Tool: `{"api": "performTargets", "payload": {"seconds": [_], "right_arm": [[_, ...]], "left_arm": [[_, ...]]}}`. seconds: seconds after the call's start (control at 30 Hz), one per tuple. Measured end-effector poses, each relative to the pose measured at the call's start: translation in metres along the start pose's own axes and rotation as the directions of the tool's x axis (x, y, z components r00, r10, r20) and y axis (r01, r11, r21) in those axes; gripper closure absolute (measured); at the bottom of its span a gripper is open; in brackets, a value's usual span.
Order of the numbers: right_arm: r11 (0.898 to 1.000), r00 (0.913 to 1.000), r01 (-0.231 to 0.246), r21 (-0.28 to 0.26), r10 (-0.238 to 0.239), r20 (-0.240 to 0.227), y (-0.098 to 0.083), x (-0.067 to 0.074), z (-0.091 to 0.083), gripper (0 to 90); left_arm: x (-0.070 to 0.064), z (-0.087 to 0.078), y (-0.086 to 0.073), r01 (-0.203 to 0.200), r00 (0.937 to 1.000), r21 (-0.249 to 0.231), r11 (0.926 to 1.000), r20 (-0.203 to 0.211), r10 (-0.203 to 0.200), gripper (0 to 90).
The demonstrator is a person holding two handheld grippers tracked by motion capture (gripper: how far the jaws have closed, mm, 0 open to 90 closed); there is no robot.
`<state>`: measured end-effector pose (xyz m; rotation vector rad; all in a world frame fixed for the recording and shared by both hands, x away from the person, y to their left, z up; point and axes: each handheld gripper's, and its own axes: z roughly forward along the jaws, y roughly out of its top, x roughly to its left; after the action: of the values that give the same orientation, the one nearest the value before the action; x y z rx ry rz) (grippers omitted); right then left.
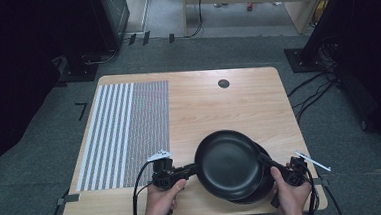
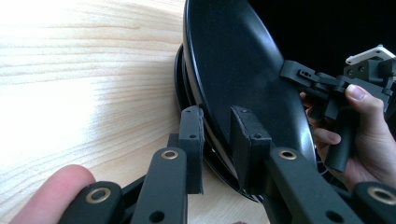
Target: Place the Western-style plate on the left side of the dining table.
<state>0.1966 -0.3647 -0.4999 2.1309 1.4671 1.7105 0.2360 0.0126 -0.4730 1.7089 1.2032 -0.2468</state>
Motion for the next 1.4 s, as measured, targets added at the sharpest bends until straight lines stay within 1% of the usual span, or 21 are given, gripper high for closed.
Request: {"api": "performTargets", "payload": {"seconds": [0.17, 0.4, 0.6, 0.73, 0.83, 1.03, 1.17, 1.3, 1.4], "right_arm": [[1.0, 0.9999, 0.017, 0.001, -0.017, 0.0, 0.004, 0.007, 0.002, 86.3], [1.0, 0.9998, 0.009, 0.01, -0.008, -0.019, 0.007, 0.013, 0.008, 86.3], [1.0, 0.9992, 0.019, 0.008, -0.019, -0.035, 0.01, 0.024, 0.018, 86.1], [0.999, 0.9987, 0.03, 0.015, -0.03, -0.041, 0.013, 0.035, 0.028, 86.2], [0.999, 0.998, 0.043, 0.016, -0.043, -0.047, 0.015, 0.042, 0.034, 86.1], [0.998, 0.9968, 0.057, 0.024, -0.056, -0.058, 0.018, 0.06, 0.049, 86.2], [0.998, 0.996, 0.06, 0.034, -0.057, -0.068, 0.018, 0.07, 0.061, 86.2], [0.997, 0.9947, 0.07, 0.041, -0.066, -0.079, 0.018, 0.081, 0.072, 86.2], [0.995, 0.9934, 0.082, 0.05, -0.077, -0.085, 0.019, 0.091, 0.082, 86.2]], "left_arm": [[0.001, -0.003, 0.002, 0.0, 1.0, -0.003, 1.0, -0.007, 0.0, 75.9], [0.001, -0.013, 0.009, 0.001, 1.0, -0.019, 0.9998, -0.009, -0.001, 75.7], [0.004, -0.025, 0.015, -0.006, 0.9995, -0.037, 0.9993, -0.03, 0.005, 75.7], [0.009, -0.033, 0.02, -0.002, 0.9992, -0.049, 0.9988, -0.04, 0.0, 75.7], [0.012, -0.041, 0.024, -0.005, 0.9988, -0.06, 0.9982, -0.05, 0.002, 75.6], [0.023, -0.057, 0.032, 0.006, 0.9986, -0.073, 0.9973, -0.052, -0.01, 75.6], [0.028, -0.067, 0.037, 0.006, 0.9978, -0.085, 0.9964, -0.065, -0.012, 75.6], [0.036, -0.078, 0.042, 0.001, 0.9961, -0.089, 0.996, -0.088, -0.008, 75.6], [0.042, -0.086, 0.045, 0.006, 0.9958, -0.099, 0.9951, -0.09, -0.015, 75.5]]}}
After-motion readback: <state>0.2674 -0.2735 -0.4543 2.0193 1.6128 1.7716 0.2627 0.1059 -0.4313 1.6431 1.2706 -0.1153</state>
